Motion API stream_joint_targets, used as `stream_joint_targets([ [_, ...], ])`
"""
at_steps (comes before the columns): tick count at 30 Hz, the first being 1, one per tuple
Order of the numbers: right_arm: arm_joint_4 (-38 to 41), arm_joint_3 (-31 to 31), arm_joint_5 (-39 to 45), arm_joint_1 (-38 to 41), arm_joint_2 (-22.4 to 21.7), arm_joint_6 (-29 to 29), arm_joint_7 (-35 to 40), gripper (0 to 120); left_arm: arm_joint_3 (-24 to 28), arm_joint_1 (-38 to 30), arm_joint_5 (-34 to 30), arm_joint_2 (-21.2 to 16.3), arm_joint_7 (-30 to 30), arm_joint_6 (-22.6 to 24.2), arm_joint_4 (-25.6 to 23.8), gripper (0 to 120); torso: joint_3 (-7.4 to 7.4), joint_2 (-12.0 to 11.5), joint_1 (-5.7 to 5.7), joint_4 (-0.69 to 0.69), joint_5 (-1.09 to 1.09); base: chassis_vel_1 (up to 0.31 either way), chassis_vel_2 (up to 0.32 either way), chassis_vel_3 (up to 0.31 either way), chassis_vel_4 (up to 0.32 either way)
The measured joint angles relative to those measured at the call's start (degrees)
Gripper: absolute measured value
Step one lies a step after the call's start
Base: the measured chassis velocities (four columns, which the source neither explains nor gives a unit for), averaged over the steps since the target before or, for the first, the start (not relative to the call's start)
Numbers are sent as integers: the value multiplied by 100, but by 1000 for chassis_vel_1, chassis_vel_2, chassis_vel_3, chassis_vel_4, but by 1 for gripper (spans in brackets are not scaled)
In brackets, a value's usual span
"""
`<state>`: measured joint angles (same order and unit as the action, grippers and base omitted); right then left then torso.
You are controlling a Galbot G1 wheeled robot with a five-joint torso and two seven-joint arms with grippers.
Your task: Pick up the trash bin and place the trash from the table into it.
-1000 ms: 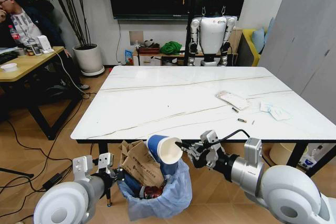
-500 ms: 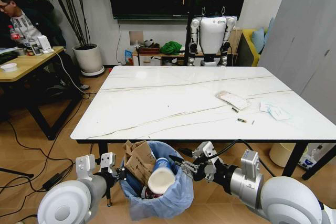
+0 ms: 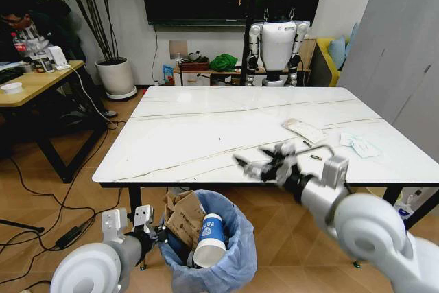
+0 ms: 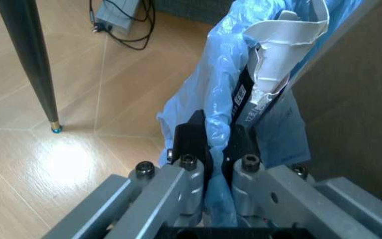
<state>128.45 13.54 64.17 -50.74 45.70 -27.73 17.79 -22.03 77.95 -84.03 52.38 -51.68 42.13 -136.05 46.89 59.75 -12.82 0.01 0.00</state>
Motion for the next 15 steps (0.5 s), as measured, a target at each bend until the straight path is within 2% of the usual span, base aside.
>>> stream_joint_targets([
  [5, -210, 649, -425, -378, 250, -1, -195, 100, 1, 50, 6, 2, 11, 0, -28, 0, 0, 0, 0, -2, 1, 0, 0, 0, 0],
  [6, -279, 882, -736, -579, 388, 0, -245, 100, 5, 65, 8, 2, 11, 0, -34, 0, 0, 0, 0, -1, 0, 0, 0, 0, 0],
  [7, -279, 882, -736, -579, 388, 0, -245, 100, 5, 65, 8, 2, 11, 0, -34, 0, 0, 0, 0, -1, 0, 0, 0, 0, 0],
  [12, -484, 1477, -1794, -1215, 709, 147, -527, 100, 10, 80, 6, -30, 11, 0, -44, 0, 0, 0, 0, -2, 1, -12, -6, 11, 11],
  [15, -489, 1635, -1905, -1416, 779, 168, -581, 100, 16, 83, 6, -40, 11, 0, -44, 0, 0, 0, 0, -1, -1, -61, -61, 69, 61],
])
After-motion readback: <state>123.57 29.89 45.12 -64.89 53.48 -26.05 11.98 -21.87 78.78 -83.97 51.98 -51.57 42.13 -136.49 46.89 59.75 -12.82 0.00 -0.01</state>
